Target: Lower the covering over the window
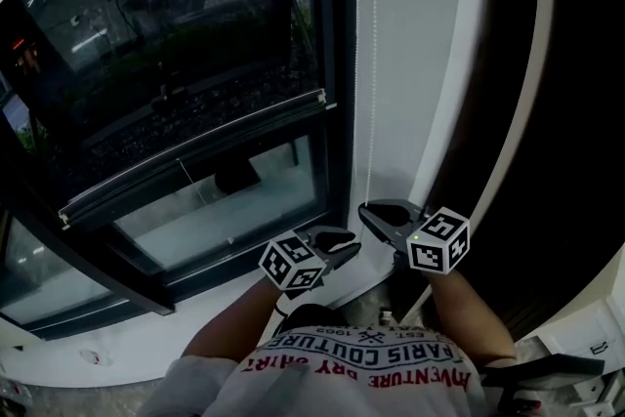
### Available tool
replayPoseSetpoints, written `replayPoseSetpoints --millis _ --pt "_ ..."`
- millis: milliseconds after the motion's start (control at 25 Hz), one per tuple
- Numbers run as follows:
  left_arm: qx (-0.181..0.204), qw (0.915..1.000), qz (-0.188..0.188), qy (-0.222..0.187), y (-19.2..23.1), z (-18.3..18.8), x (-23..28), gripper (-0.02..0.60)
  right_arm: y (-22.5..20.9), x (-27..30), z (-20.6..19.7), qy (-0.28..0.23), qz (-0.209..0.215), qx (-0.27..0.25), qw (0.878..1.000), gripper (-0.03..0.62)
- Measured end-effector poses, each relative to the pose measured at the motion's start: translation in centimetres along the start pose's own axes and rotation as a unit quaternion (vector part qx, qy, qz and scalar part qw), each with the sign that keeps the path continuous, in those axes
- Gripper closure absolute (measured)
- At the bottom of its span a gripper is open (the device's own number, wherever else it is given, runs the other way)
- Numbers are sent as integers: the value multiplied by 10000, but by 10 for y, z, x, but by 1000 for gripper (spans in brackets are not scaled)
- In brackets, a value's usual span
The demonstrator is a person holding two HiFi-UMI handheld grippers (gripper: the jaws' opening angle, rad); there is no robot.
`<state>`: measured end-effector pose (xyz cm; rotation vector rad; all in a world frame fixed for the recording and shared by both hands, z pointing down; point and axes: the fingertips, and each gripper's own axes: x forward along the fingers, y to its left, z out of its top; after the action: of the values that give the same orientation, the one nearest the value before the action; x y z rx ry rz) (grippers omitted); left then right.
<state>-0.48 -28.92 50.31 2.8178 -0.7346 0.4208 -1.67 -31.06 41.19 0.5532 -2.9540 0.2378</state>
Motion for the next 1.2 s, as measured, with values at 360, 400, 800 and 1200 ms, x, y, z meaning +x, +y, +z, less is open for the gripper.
replayPoseSetpoints --millis 360,400,800,1200 --pt "399 9920 -409 -1123 -11 142 -67 463 30 -8 0 93 84 -100 9999 588" --pt "468 9899 -508 -1239 -16 162 -72 449 32 -9 0 101 89 -83 9999 588" --pt "654 9834 -825 -1476 -36 236 -73 425 43 -19 -1 15 58 185 9998 588" --pt "352 9847 -503 -1632 -34 243 -69 565 49 -28 -1 -259 -69 212 9994 588"
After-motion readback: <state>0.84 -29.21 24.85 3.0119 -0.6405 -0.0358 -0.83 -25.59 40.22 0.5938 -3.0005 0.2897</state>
